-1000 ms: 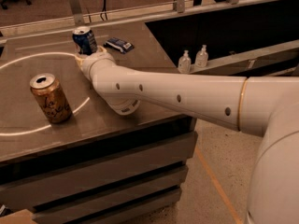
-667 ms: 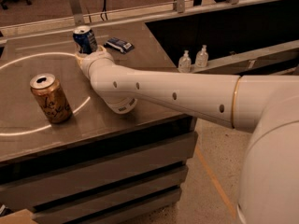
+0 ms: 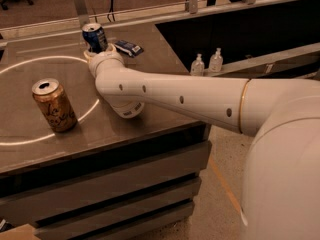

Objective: Move pepsi can near rxbar blueberry

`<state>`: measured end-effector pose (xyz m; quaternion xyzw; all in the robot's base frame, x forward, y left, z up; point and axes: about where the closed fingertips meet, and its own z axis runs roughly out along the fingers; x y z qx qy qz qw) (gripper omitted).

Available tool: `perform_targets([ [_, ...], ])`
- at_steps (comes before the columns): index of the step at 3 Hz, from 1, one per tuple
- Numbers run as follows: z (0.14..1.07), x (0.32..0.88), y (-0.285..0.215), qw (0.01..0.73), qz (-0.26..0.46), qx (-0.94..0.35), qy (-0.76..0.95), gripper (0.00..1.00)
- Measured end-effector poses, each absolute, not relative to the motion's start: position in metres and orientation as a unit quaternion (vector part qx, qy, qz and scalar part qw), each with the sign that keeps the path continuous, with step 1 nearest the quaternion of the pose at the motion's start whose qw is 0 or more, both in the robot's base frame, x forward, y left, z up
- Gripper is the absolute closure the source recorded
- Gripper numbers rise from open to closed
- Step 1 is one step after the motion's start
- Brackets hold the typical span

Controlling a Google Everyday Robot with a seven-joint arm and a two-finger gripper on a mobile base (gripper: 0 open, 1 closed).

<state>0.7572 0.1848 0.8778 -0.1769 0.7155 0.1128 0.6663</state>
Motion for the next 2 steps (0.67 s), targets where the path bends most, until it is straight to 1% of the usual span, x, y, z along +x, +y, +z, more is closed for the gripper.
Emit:
perform_targets([
  [2,0.8723,0.7689,0.1817,0.657,0.106,-0.163,0.729,1.00],
])
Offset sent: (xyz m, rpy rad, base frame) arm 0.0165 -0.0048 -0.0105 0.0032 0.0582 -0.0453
